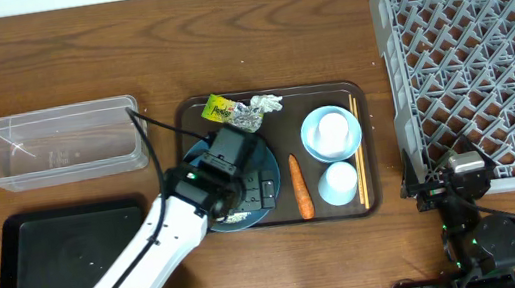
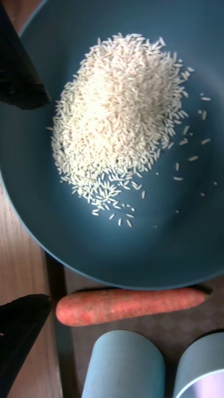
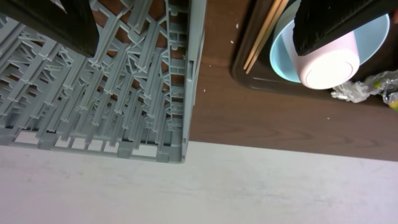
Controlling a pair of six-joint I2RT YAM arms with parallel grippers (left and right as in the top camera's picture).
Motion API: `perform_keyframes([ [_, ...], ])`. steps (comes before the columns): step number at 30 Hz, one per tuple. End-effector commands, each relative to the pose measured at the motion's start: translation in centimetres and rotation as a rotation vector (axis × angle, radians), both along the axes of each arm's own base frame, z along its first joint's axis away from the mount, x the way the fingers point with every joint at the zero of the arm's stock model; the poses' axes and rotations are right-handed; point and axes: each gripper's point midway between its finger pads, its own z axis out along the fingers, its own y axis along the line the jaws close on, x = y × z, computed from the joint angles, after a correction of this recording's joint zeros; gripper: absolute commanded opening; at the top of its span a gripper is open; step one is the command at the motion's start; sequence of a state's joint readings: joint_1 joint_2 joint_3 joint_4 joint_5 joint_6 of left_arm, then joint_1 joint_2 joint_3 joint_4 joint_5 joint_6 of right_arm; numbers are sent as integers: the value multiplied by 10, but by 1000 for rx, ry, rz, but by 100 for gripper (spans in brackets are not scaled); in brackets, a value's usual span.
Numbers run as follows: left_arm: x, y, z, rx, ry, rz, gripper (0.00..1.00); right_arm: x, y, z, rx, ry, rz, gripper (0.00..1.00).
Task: Sort waste into correct bins and load items into the dishwasher rack
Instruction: 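Move the left gripper over the blue bowl of rice, then grasp the blue bowl rim with the left gripper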
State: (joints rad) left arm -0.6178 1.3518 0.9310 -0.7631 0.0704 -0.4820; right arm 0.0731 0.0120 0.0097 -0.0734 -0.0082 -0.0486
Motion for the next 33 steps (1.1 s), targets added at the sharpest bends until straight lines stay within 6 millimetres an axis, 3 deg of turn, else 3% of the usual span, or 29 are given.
perform_keyframes([
  [1, 9, -6, 5, 29, -59, -13, 98, 0, -3, -1, -13, -2, -12, 99],
  [6, 11, -25, -6, 49, -80, -107, 98, 0, -3, -1, -13, -2, -12, 99],
  [15, 6, -27, -36, 167, -47, -151, 98, 0, -3, -1, -13, -2, -12, 99],
  [29, 8, -40, -44, 238, -116, -208, 98, 0, -3, -1, -13, -2, -12, 99],
  [33, 12, -33, -50, 299, -128, -202, 98, 0, -3, -1, -13, -2, -12, 99],
])
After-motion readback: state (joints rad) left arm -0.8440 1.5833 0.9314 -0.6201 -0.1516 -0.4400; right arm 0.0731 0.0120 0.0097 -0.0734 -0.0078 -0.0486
